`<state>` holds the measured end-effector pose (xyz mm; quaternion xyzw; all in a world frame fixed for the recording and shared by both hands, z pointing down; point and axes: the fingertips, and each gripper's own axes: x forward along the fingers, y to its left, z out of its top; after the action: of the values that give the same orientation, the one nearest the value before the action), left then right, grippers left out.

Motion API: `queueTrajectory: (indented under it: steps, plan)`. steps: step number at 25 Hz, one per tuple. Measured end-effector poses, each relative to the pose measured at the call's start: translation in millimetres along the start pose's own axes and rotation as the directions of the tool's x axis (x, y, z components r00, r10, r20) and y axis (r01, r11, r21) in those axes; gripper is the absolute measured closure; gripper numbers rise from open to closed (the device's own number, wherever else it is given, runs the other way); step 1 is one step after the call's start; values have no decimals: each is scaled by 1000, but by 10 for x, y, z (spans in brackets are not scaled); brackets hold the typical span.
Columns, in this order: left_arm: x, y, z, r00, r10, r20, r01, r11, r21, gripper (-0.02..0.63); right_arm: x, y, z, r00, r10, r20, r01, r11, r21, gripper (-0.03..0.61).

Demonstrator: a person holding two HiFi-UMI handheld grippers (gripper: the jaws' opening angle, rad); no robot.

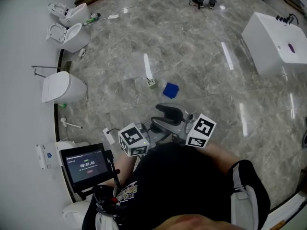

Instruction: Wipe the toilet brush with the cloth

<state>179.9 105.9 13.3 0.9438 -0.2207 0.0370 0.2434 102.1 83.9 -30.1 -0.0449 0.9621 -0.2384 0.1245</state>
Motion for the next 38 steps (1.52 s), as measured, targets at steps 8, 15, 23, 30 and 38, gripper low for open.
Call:
queueTrajectory:
  steps: [8, 15, 23, 30, 38]
  plan:
    - [-605, 840, -24, 953, 302, 19, -302, 953, -11, 600, 372, -310, -152, 995, -91, -36, 91, 996, -6, 382]
    - [-1007, 1289, 11, 874, 480, 80, -473, 877, -84, 600, 109, -667, -36, 970, -241, -6, 241, 970, -32, 382]
    - [-1361, 1621, -184, 823, 565, 66, -547, 817, -182, 601, 18, -816, 3, 930, -365, 36, 366, 929, -48, 383]
    - [-2016, 2274, -198, 800, 599, 18, -595, 797, -104, 601, 619, -1173, -127, 874, -485, 29, 485, 867, -118, 382]
    - [-2195, 2722, -211, 786, 618, 3, -615, 783, -95, 601, 469, -1526, -82, 775, -629, 55, 626, 755, -194, 376]
